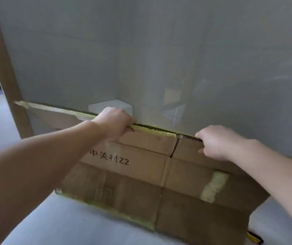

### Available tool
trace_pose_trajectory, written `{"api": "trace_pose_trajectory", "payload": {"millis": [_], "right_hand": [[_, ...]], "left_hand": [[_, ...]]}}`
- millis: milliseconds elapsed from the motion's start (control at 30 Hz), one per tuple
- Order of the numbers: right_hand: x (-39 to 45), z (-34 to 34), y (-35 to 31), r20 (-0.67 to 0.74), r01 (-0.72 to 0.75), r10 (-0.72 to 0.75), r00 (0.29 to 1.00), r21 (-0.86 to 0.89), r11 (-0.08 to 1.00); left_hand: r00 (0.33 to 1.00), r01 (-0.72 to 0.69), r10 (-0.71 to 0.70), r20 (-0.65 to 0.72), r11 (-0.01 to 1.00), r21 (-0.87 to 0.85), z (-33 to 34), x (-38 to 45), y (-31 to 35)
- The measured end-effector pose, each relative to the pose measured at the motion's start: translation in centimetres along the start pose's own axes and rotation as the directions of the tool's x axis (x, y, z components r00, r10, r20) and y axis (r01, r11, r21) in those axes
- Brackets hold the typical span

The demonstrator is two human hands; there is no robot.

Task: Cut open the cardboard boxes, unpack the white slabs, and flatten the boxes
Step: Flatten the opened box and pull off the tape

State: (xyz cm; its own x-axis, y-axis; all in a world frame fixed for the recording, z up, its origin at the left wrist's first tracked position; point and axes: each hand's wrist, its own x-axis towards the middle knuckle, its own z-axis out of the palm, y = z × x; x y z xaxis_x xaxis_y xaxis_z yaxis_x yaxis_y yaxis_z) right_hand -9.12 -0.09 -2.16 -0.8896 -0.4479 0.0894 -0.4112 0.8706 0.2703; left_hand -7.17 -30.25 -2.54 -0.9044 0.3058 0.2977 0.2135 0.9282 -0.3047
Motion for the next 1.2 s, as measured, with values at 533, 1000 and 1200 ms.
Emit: {"api": "trace_pose_trajectory", "payload": {"millis": [533, 1000, 1200], "right_hand": [[-2.2, -5.1, -10.2, 0.234, 0.227, -0.223, 0.946, 0.012, 0.974], [-6.9, 10.5, -25.4, 0.426, 0.259, -0.49, 0.761, 0.493, 0.831], [-8.4, 11.8, -30.9, 0.428, 0.218, -0.531, 0.731, 0.591, 0.777]], "left_hand": [[0.969, 0.245, -0.235, 0.082, 0.957, -0.154, 3.0, -6.5, -4.2], [0.888, 0.172, -0.175, 0.425, 0.984, 0.044, 14.6, -19.6, -4.2], [0.82, 0.295, -0.266, 0.507, 0.955, 0.023, 16.4, -24.3, -5.6]]}}
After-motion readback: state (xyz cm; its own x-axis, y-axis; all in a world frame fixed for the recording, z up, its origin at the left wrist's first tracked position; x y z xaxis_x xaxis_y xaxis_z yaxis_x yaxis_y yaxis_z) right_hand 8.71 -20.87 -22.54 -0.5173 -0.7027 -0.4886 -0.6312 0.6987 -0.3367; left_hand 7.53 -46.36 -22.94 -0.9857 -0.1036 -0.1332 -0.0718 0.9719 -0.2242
